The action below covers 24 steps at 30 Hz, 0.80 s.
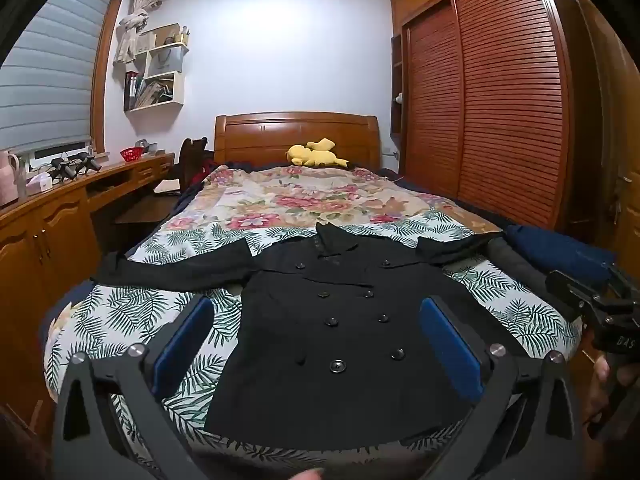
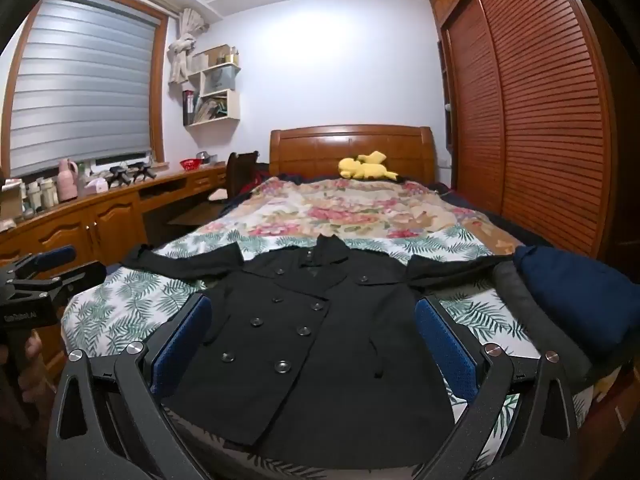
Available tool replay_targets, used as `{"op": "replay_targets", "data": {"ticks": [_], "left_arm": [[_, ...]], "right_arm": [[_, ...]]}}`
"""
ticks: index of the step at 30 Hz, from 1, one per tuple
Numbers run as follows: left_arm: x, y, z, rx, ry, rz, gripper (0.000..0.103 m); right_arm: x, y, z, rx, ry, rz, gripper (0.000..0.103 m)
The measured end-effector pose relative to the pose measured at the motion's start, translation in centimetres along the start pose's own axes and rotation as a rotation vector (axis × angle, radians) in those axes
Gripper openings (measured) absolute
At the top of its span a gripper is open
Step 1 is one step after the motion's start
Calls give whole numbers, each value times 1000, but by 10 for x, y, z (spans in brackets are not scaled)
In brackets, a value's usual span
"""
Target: Fold large clothes
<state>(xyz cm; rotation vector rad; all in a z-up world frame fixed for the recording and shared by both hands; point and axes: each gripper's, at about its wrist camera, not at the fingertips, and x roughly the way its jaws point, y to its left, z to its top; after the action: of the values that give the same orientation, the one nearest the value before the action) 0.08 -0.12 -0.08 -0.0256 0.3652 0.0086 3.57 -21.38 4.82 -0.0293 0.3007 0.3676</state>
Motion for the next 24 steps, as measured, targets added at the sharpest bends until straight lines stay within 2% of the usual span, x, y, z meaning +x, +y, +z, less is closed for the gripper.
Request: {"op": "replay_targets", "data": {"ticks": [4, 24], "left_arm": [[-2, -8, 0, 9, -5, 12, 103], [-6, 1, -1, -16, -10, 7, 103]], "right_arm": [[0, 0, 0, 2, 14, 2, 103], [1, 0, -2, 4, 21, 2, 103]]}}
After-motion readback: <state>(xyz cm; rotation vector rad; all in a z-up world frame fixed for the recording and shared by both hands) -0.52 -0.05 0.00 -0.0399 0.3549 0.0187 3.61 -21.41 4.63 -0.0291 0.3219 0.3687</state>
